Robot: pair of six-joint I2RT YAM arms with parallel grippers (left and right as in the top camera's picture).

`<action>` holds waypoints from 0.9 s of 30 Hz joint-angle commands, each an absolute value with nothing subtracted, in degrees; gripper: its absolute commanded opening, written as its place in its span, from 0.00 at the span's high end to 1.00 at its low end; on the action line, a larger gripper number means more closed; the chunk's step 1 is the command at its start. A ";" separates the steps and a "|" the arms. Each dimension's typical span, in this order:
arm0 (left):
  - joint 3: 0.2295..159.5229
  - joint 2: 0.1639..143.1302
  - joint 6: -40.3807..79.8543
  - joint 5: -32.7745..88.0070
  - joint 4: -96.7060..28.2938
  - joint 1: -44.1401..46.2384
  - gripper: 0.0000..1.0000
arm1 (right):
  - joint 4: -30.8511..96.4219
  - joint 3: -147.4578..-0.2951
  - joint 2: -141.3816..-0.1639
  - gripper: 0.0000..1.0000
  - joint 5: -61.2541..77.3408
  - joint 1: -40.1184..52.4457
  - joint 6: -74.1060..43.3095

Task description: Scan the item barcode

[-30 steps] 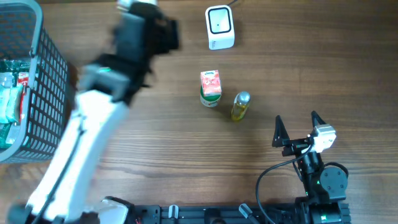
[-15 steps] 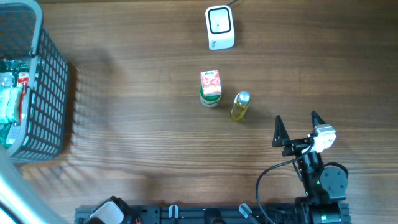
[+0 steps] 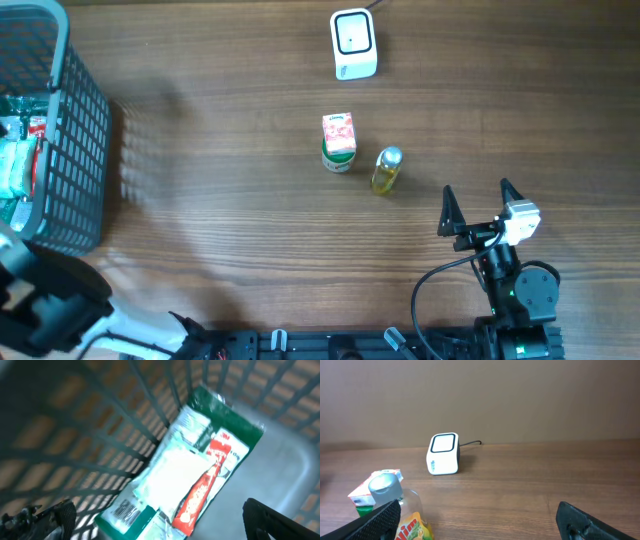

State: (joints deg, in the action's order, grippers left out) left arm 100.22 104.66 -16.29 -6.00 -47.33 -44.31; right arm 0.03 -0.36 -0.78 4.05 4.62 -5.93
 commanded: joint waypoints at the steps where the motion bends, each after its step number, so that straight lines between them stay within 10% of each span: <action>1: 99.96 111.70 -25.67 -2.22 -47.40 -44.60 0.00 | -0.12 -0.30 -0.43 0.00 3.95 4.64 -6.15; 27: 99.66 122.98 -40.05 4.32 -45.41 -44.84 0.02 | -0.12 -0.30 -0.43 0.00 3.92 4.64 -6.15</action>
